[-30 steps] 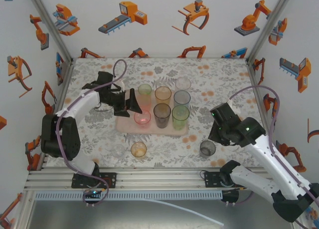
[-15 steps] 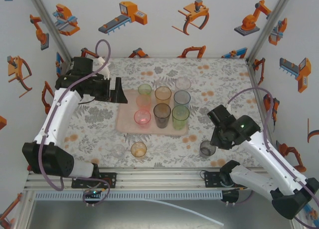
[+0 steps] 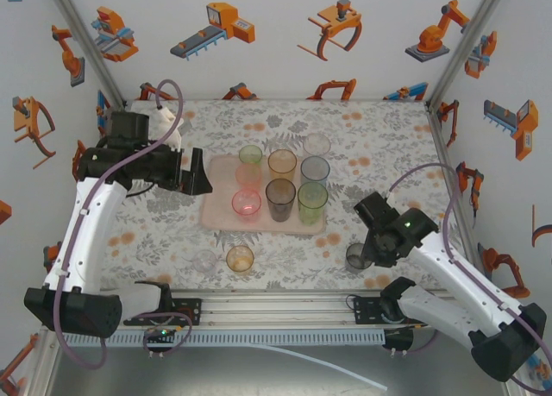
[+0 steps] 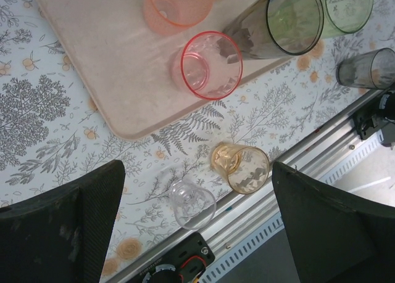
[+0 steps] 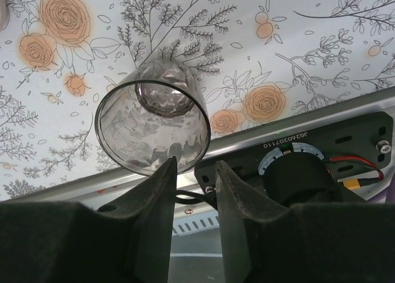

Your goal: Place the glasses into the tray

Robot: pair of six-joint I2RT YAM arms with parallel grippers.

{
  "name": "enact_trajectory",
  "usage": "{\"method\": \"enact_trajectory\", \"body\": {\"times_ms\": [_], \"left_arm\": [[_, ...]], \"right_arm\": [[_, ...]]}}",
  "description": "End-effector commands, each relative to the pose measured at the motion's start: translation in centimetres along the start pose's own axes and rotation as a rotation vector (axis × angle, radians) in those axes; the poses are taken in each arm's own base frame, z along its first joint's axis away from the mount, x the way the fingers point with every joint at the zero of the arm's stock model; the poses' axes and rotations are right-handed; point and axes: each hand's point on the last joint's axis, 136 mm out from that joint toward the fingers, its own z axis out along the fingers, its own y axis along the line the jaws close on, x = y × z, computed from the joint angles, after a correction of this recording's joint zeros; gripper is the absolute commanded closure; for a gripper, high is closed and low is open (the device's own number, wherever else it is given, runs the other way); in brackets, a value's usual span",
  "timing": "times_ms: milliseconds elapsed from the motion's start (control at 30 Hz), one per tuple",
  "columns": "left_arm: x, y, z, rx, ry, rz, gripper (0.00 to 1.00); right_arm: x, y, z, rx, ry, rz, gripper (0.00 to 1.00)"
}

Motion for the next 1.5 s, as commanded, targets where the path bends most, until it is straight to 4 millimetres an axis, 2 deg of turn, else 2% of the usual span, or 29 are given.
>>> {"method": "enact_trajectory", "body": {"times_ms": [0,700,1033,1467], "left_arm": [[0.9,0.0,-0.3,-0.007,0.013,0.014,0.05],[1.7,0.0,-0.5,-0.017,0.017,0.014,0.05],[2.5,0.2,-0.6,-0.037,0.033,0.019,0.04],[2.2,0.1,-1.0,-0.043,0.020,0.025,0.04]], "right_arm": [[-0.2,0.3,0.5,-0.012,-0.024,0.030,0.67],[0.5,0.0,3.0,0.020,-0.005,0.033,0.68],[0.3,0.4,3.4,0.029,-0.002,0.015,0.77],[0.1,0.3,3.0,0.038,-0.004,-0.018,0.91]]}}
